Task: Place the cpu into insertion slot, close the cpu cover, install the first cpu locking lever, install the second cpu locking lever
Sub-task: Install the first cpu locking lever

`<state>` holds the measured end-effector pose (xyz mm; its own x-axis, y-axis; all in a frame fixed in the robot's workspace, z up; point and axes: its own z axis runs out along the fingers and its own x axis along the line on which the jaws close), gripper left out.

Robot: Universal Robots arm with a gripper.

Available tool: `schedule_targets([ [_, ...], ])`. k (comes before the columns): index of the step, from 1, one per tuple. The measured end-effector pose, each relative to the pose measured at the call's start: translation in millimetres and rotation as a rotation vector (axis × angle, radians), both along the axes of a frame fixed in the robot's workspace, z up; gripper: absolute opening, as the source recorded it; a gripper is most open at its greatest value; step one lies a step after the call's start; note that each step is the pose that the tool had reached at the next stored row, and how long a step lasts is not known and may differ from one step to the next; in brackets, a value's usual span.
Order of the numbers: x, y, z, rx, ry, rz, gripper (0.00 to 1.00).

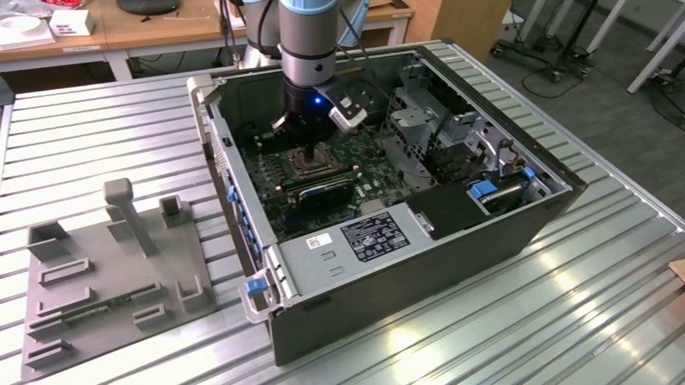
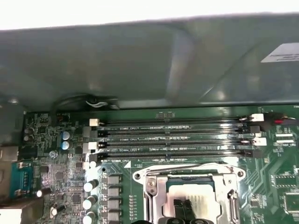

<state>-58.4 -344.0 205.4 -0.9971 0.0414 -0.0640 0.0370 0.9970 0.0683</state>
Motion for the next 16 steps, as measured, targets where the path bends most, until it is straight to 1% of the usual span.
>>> schedule_targets([
  [1, 0.0, 0.0, 1.7, -0.0018, 0.0002, 0.000, 0.10],
  [4, 0.0, 0.0, 6.9, -0.0039, 0.0002, 0.001, 0.10],
  [7, 0.5, 0.0, 7.2, -0.0057, 0.0007, 0.002, 0.10],
  [8, 2.0, 0.0, 7.3, -0.0060, 0.0022, 0.004, 0.10],
  [11, 7.1, 0.0, 7.2, -0.0058, 0.0091, 0.009, 0.10],
  [14, 10.9, 0.0, 7.2, -0.0060, 0.0142, 0.013, 0.10],
  [16, 12.2, -0.1, 7.3, -0.0060, 0.0149, 0.015, 0.10],
])
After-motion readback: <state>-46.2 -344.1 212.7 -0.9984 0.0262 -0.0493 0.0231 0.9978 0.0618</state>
